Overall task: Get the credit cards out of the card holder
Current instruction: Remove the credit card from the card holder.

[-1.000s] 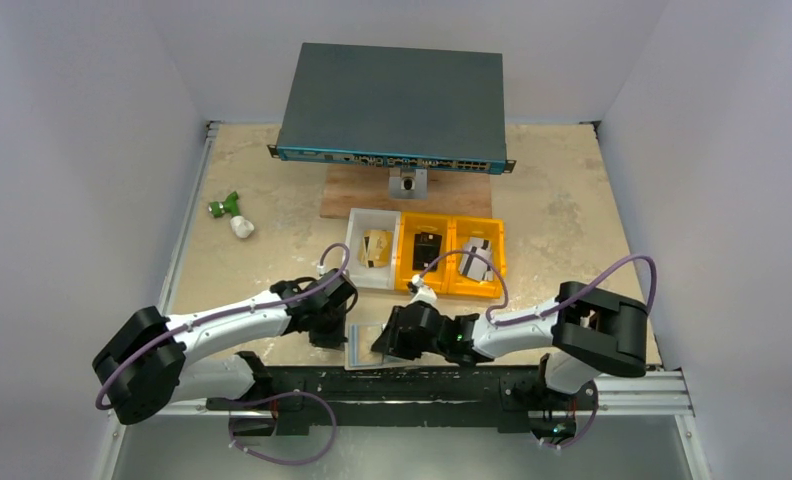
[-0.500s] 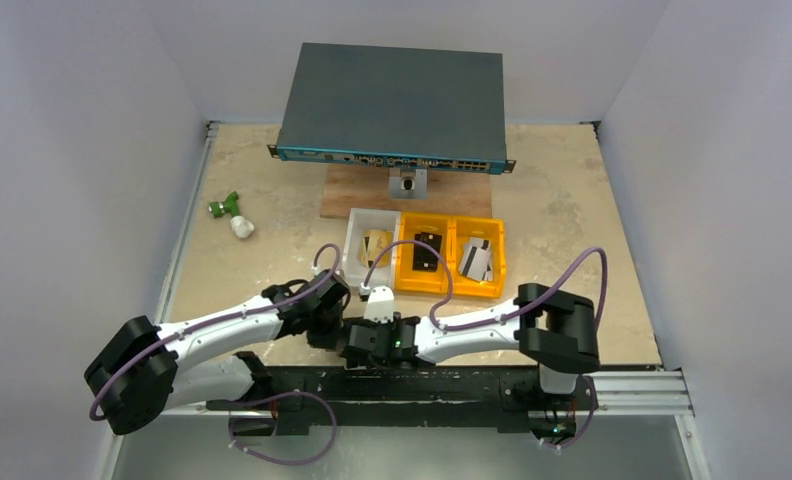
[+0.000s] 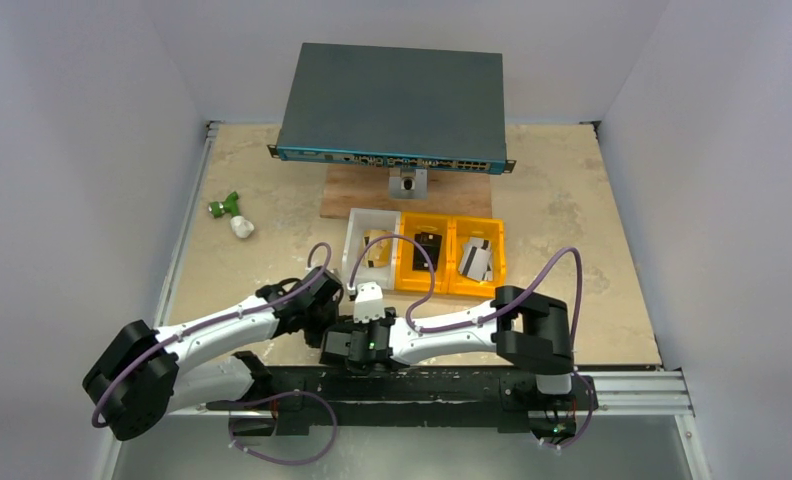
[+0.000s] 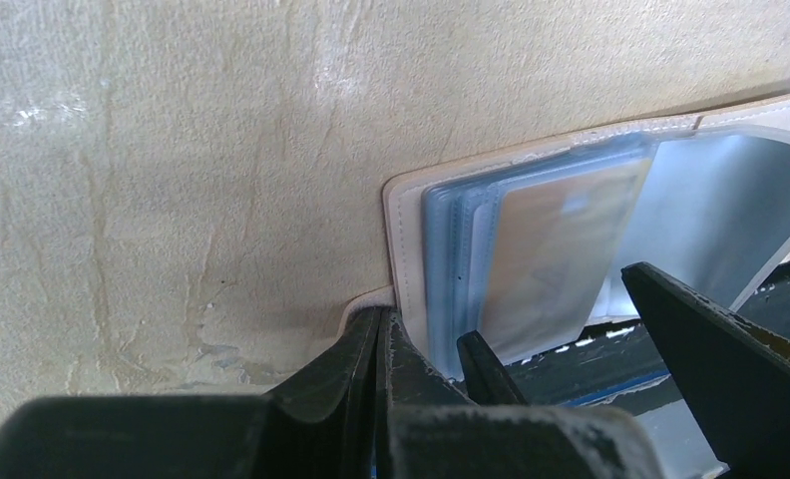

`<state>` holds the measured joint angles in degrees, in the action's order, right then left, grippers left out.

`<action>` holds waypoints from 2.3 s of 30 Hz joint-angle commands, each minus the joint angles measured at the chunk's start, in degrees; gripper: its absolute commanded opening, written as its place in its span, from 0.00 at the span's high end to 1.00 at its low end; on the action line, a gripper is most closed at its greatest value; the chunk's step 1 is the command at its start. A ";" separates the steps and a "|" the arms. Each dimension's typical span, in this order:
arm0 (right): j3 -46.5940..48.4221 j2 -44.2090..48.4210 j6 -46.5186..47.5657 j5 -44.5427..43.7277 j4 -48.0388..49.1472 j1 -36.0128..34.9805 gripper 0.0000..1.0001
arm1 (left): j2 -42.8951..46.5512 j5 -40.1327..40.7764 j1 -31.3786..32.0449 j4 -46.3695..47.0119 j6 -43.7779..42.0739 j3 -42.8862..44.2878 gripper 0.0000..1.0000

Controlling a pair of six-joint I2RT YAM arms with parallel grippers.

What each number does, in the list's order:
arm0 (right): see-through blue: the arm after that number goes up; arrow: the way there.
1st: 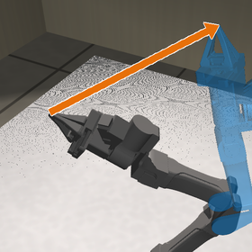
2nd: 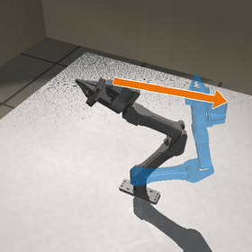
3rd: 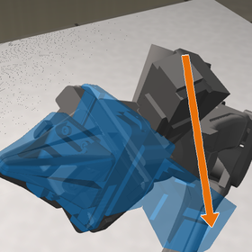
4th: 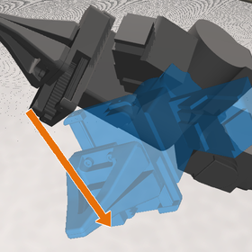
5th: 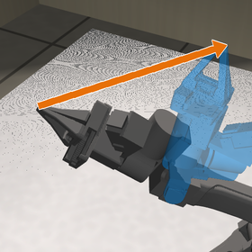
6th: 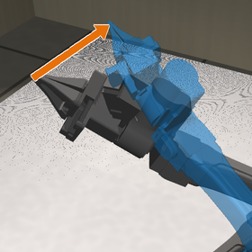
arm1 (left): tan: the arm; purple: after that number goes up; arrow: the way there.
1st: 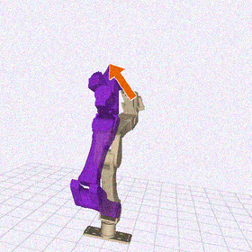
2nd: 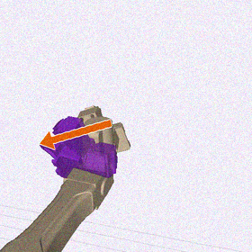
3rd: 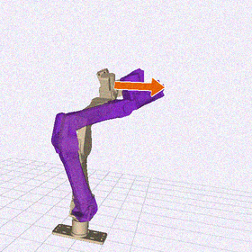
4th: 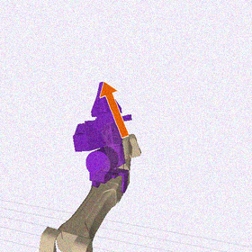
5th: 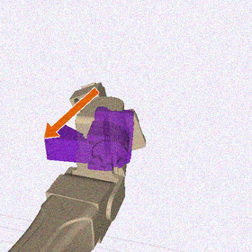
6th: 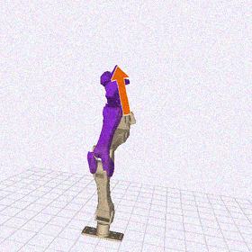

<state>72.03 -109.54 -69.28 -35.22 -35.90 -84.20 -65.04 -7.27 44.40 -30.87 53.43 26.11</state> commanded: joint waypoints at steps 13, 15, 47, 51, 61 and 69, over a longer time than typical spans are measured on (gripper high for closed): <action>-5.69 -3.07 1.92 2.97 10.46 -2.72 0.30 | -7.69 -13.66 -5.05 14.54 6.83 -9.94 1.00; -5.71 -2.97 1.58 2.65 9.82 -2.76 0.31 | -8.36 -13.68 -5.47 14.25 7.19 -10.07 1.00; -20.26 15.14 -2.23 9.05 17.76 -1.47 0.89 | -5.30 -0.69 -8.65 -4.86 2.57 -1.19 1.00; -23.82 18.22 -3.81 10.32 19.66 -0.36 0.90 | -5.37 0.15 -8.67 -5.58 1.63 -0.44 1.00; -39.39 32.70 -9.93 14.66 27.12 4.35 0.92 | -6.09 2.02 -8.71 -6.76 -0.73 1.87 1.00; -48.57 37.40 -14.47 17.54 32.87 6.07 0.86 | -3.64 2.58 -8.62 -8.94 -4.80 4.72 1.00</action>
<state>27.16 -72.99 -81.19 -19.92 -1.80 -78.32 -70.06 -10.94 36.03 -35.73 53.12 29.69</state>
